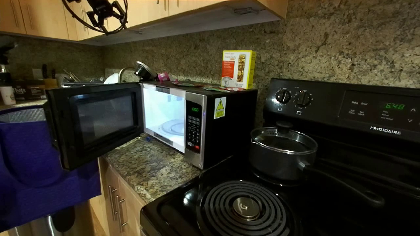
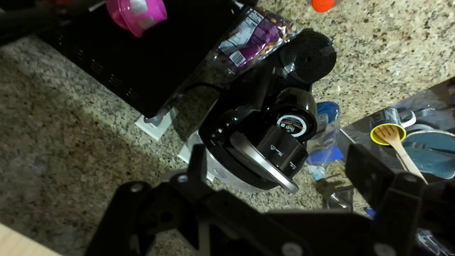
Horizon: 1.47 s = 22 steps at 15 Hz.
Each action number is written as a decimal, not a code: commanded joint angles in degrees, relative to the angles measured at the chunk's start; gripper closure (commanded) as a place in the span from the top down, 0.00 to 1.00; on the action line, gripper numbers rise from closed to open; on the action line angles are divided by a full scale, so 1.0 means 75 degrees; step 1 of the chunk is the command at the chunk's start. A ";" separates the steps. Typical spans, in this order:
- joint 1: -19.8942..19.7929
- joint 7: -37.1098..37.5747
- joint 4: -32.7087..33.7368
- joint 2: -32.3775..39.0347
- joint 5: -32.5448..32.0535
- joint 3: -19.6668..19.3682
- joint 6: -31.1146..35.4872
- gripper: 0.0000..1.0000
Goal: Open the coffee maker and place the bottle inside the blue bag
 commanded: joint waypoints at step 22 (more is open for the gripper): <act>-0.0514 0.1325 0.0114 0.1263 0.1620 0.1162 -0.1938 1.00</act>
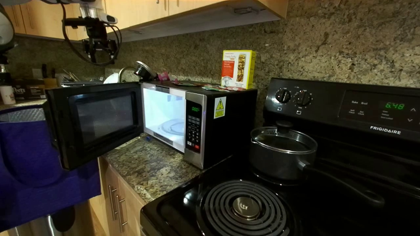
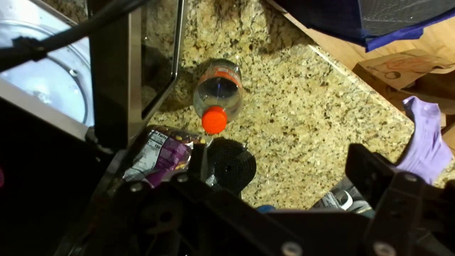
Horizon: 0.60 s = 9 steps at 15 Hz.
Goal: Open the coffee maker and place the bottle inside the blue bag
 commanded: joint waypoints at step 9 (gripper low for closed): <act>-0.0349 -0.1852 0.0179 0.0807 0.0619 0.0772 -0.0104 1.00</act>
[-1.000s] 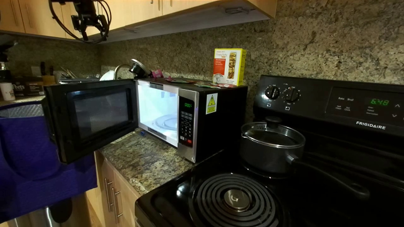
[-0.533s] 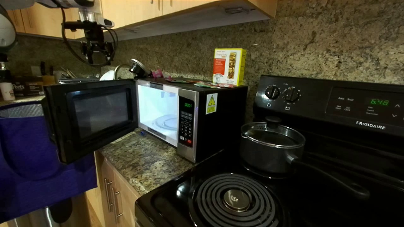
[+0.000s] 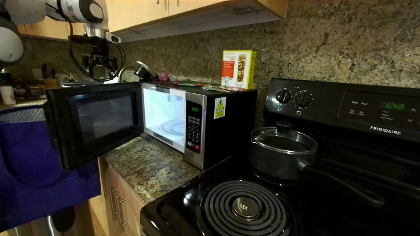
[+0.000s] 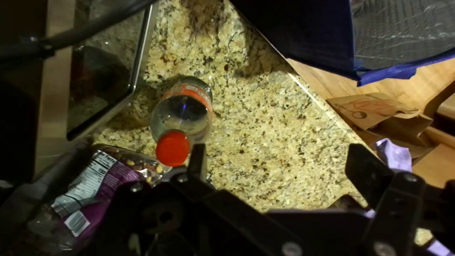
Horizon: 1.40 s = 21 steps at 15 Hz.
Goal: Open the coffee maker and place the bottle inside the blue bag
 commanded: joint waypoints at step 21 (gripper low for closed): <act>0.0029 -0.4198 0.0248 0.0705 -0.0535 -0.0064 0.0390 1.00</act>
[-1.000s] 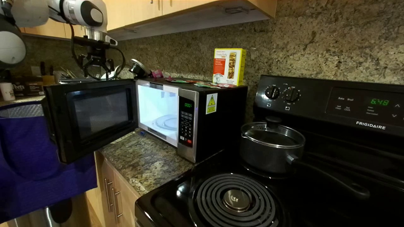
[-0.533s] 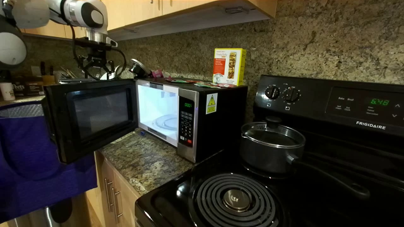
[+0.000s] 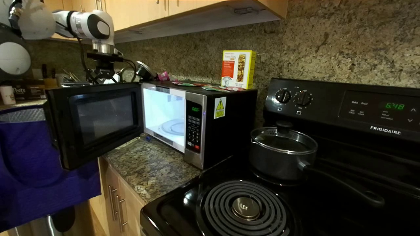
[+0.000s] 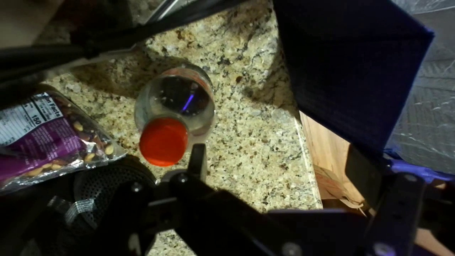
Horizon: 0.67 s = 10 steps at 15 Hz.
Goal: Open the coffee maker and place the bottle inside the blue bag
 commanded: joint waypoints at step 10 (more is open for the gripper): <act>0.0133 -0.0265 -0.0019 0.0062 -0.0727 -0.0527 0.0838 1.00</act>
